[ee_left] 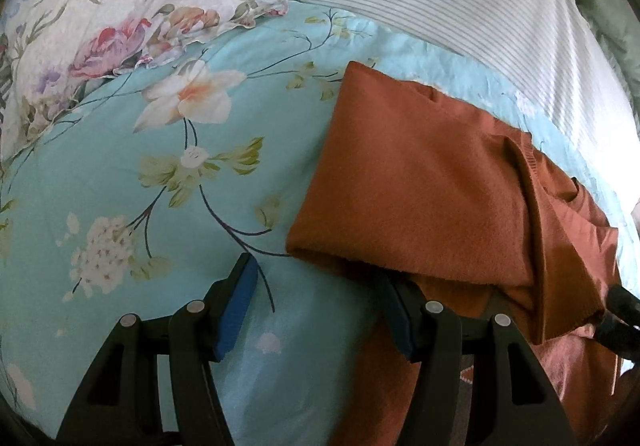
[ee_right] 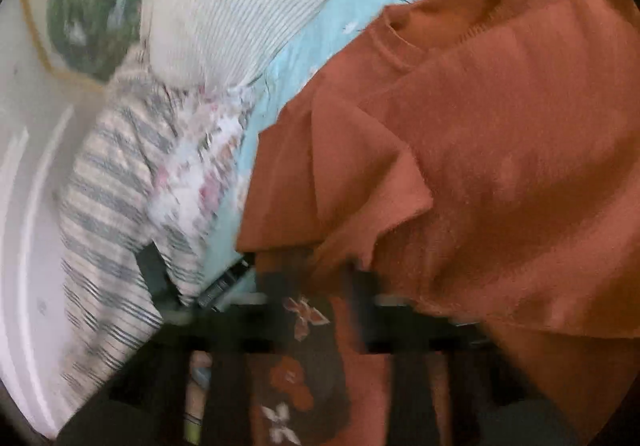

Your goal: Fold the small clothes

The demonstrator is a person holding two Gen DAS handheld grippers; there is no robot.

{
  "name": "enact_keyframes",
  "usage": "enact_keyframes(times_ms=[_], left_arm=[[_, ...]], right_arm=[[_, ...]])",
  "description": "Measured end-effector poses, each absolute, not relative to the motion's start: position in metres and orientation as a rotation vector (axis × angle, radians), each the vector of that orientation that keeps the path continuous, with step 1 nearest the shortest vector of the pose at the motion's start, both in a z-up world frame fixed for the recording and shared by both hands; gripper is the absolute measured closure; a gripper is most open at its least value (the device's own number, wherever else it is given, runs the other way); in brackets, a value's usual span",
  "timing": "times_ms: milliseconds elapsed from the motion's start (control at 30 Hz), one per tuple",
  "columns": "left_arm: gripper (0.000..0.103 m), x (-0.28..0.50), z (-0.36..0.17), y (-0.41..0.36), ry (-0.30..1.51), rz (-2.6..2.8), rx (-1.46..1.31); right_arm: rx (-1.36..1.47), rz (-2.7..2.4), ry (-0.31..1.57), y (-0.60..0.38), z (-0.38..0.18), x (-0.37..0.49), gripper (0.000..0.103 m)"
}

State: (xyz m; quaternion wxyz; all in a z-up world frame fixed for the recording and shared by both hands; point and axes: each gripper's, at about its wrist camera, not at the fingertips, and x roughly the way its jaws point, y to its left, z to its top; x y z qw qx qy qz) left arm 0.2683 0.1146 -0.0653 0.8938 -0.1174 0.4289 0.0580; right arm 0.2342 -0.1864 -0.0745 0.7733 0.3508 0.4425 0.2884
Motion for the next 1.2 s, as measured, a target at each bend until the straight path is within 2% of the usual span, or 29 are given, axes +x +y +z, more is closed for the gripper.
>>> enact_keyframes(times_ms=[133, 367, 467, 633, 733, 833, 1067, 1133, 1167, 1200], left_arm=[[0.044, 0.271, -0.064, 0.113, 0.887, 0.127, -0.223], [0.046, 0.273, -0.059, 0.104, 0.879, 0.114, -0.174], [0.043, 0.273, -0.056, 0.093, 0.874, 0.091, -0.141], [0.045, 0.279, -0.06, 0.074, 0.894, 0.118, -0.05], [0.045, 0.279, -0.063, 0.082, 0.903, 0.128, -0.07], [0.043, 0.279, -0.065, 0.093, 0.913, 0.124, -0.117], [0.042, 0.279, -0.069, 0.093, 0.905, 0.122, -0.125], [0.042, 0.278, -0.069, 0.095, 0.901, 0.121, -0.139], [0.042, 0.279, -0.069, 0.096, 0.898, 0.12, -0.143], [0.042, 0.278, -0.069, 0.097, 0.894, 0.119, -0.148]], right_arm=[[0.874, 0.611, 0.831, -0.214, -0.054, 0.213, 0.096], [1.016, 0.403, 0.536, -0.319, -0.012, 0.166, 0.097], [1.046, 0.292, 0.547, -0.353, -0.025, 0.166, 0.097], [0.97, 0.129, 0.698, -0.364, -0.05, 0.176, 0.093], [0.909, 0.083, 0.678, -0.373, -0.049, 0.162, 0.093], [0.808, 0.043, 0.662, -0.378, -0.042, 0.151, 0.078], [0.416, 0.134, 0.744, -0.343, -0.026, 0.152, 0.075], [0.289, 0.173, 0.755, -0.322, -0.023, 0.152, 0.066], [0.217, 0.183, 0.758, -0.31, -0.023, 0.152, 0.056], [0.168, 0.188, 0.757, -0.302, -0.025, 0.153, 0.051]])
